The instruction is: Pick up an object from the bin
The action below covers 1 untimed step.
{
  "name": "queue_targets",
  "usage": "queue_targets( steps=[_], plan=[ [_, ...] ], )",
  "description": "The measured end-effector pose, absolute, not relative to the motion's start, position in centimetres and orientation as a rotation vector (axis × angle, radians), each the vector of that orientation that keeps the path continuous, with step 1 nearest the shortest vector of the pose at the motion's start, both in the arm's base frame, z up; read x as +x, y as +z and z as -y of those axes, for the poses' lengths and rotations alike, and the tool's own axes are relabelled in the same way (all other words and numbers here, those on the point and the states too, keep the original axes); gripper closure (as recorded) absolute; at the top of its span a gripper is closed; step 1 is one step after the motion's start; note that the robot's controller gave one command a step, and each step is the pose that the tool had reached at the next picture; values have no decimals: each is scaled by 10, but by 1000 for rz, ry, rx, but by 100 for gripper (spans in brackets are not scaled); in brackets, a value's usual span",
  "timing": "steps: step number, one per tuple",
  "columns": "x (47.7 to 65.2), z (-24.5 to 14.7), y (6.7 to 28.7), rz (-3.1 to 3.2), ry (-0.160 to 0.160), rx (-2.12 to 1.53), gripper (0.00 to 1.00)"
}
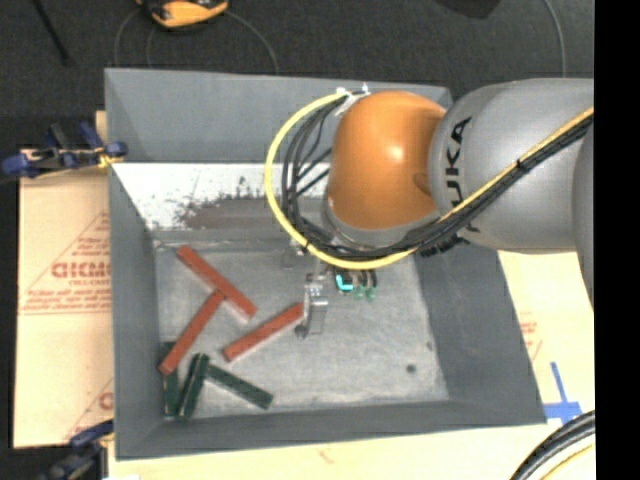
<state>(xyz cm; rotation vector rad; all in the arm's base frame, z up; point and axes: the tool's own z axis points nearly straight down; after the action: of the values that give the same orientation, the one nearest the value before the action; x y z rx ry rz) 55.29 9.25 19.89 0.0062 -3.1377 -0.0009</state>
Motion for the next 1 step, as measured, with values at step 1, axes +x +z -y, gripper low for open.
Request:
queue_targets(
  steps=[1],
  plan=[
    [555, -92, 203, 3145, -2, 3, 0]
  ],
)
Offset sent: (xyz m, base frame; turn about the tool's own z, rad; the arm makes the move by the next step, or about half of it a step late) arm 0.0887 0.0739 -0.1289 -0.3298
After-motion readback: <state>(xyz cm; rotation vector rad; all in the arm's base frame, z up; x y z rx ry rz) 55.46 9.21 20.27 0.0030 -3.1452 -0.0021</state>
